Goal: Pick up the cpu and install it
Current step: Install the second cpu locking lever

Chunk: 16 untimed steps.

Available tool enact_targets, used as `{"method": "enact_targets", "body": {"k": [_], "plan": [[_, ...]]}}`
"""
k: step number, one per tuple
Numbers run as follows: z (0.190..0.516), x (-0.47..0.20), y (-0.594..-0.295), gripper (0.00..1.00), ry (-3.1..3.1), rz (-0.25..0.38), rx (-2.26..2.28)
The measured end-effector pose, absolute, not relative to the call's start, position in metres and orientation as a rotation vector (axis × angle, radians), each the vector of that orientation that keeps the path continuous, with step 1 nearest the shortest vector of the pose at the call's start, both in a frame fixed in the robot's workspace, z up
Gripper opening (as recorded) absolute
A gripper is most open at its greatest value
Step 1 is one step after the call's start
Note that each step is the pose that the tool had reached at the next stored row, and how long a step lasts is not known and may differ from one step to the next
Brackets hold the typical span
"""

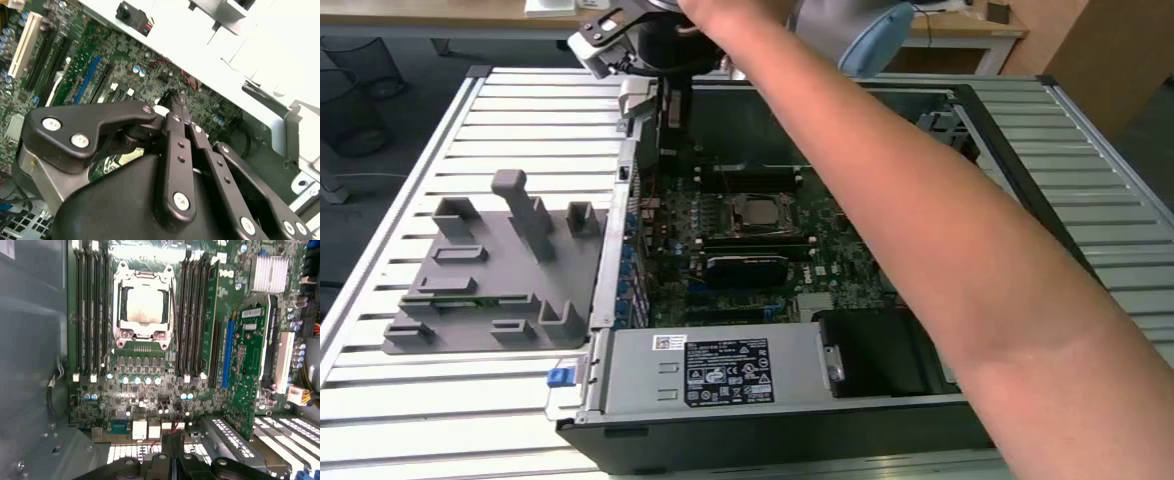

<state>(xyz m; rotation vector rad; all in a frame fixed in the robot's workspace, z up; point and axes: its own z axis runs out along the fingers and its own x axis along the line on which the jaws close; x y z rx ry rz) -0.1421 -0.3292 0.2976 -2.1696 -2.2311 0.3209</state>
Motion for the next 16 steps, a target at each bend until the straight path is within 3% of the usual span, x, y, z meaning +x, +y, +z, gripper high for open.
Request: {"method": "enact_targets", "body": {"k": [16], "plan": [[0.2977,-0.1421,-0.3293,0.11,-2.231,0.321,-2.17]]}}
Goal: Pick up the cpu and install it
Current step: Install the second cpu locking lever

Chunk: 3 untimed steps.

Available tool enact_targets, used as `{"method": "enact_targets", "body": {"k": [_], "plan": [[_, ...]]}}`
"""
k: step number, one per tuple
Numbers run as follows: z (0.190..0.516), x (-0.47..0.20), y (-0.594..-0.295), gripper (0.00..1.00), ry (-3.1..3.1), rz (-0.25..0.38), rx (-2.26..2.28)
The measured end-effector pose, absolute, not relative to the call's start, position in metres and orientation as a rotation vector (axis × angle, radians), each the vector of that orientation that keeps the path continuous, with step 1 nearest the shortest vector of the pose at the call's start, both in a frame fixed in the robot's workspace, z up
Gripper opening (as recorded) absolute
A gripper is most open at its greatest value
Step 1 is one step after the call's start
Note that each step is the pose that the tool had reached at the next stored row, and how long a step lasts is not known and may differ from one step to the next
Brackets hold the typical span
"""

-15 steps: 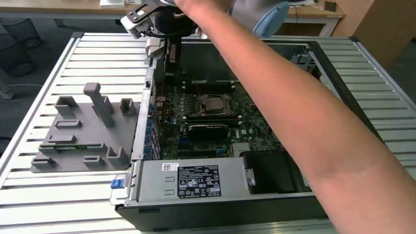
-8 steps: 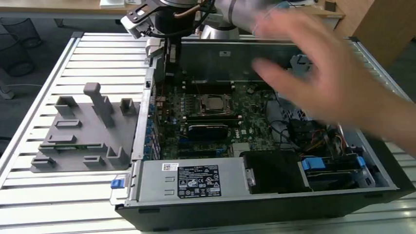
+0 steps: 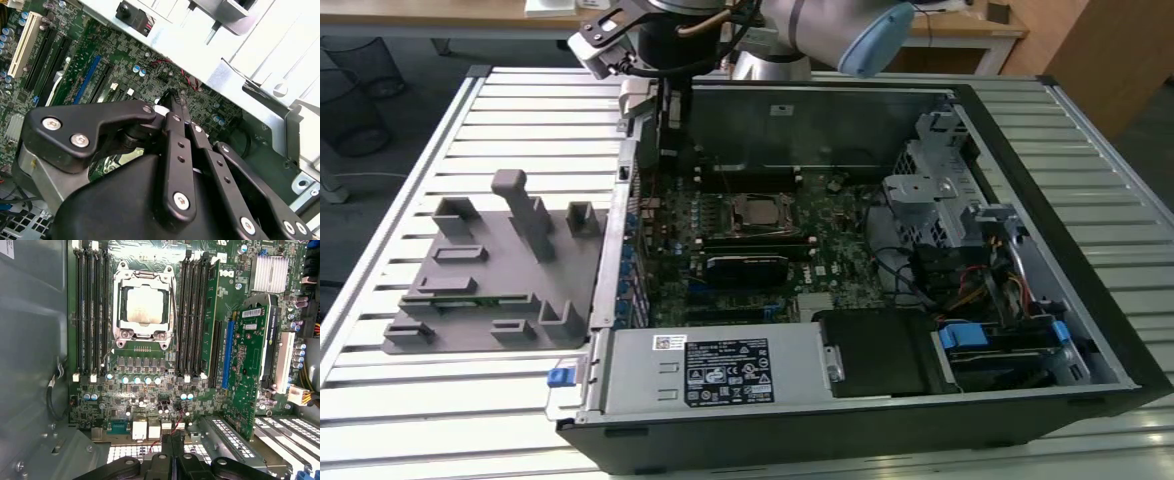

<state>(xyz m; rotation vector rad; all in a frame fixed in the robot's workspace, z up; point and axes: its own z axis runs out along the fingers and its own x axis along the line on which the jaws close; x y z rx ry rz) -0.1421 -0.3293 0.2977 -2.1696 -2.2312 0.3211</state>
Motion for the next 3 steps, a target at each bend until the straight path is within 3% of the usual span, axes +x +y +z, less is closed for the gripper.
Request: {"method": "enact_targets", "body": {"k": [3], "plan": [[0.2977,-0.1421,-0.3293,0.11,-2.231,0.321,-2.17]]}}
